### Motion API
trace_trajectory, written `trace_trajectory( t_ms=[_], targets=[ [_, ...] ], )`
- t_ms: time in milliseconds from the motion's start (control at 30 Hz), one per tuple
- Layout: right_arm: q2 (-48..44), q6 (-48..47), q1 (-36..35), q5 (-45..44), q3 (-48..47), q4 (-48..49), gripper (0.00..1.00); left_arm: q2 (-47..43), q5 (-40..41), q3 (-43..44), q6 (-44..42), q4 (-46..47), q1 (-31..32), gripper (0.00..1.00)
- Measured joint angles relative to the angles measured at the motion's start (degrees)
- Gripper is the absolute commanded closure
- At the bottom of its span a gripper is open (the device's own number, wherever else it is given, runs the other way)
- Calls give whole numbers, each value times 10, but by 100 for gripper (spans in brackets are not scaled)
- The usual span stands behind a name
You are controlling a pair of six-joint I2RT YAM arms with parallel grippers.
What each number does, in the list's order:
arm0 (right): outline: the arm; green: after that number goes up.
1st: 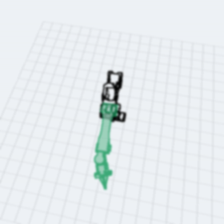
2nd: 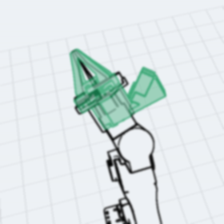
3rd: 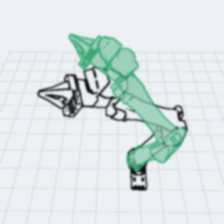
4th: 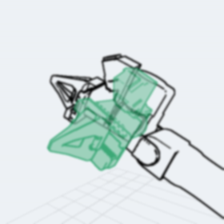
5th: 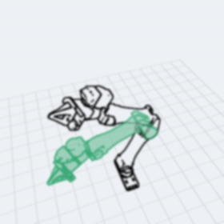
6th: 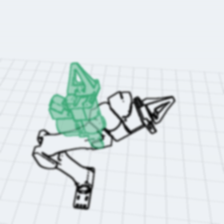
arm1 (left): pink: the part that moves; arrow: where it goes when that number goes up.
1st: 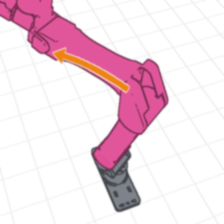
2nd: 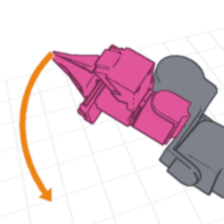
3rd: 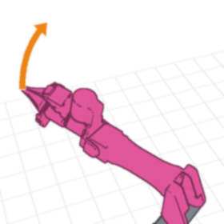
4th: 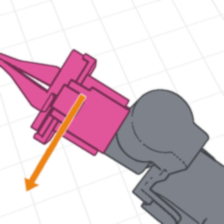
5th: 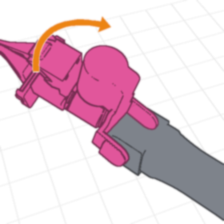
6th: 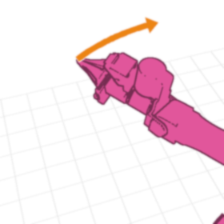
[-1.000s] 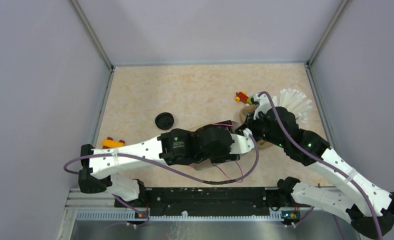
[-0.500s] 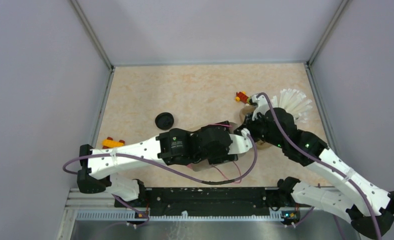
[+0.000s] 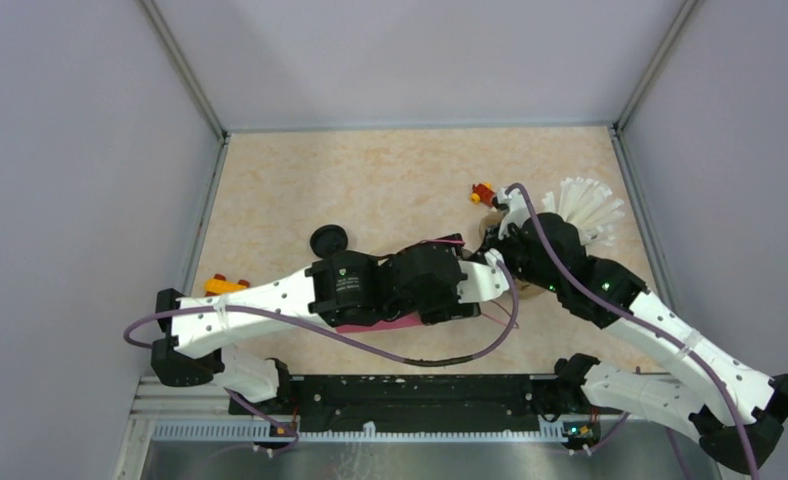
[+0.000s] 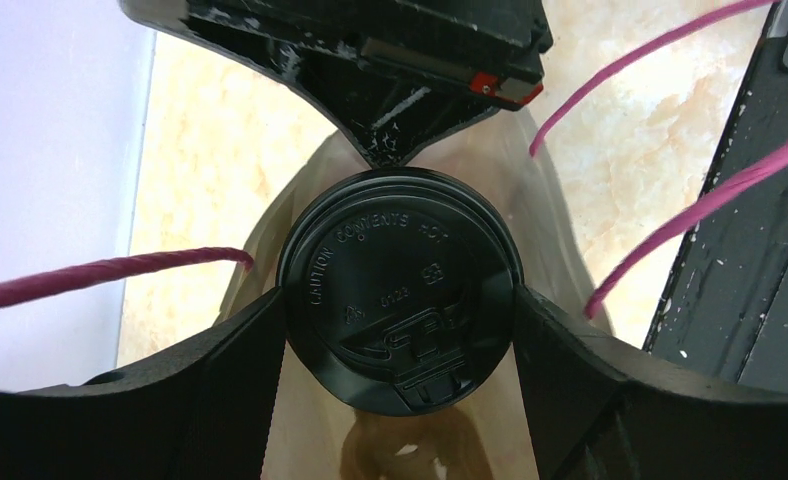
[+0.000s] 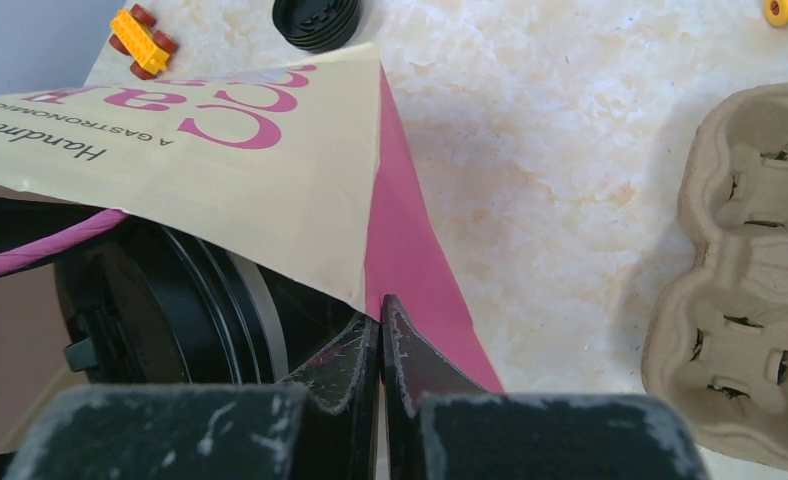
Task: Pack the takeout coffee
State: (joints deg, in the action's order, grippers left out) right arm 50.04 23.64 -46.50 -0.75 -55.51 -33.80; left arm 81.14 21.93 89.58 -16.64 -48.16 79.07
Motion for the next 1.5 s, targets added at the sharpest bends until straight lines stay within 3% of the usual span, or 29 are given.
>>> trace_trajectory(
  t_ms=[333, 967, 1500],
  targets=[
    [21, 0, 0, -8, -13, 0, 100, 0, -1, 17, 2, -16, 0, 42],
    [37, 31, 0, -42, -67, -123, 100, -4, -26, -26, 17, -12, 0, 43],
    [53, 36, 0, -52, -106, -146, 100, -4, -27, 14, 21, -16, 0, 43]
  ],
)
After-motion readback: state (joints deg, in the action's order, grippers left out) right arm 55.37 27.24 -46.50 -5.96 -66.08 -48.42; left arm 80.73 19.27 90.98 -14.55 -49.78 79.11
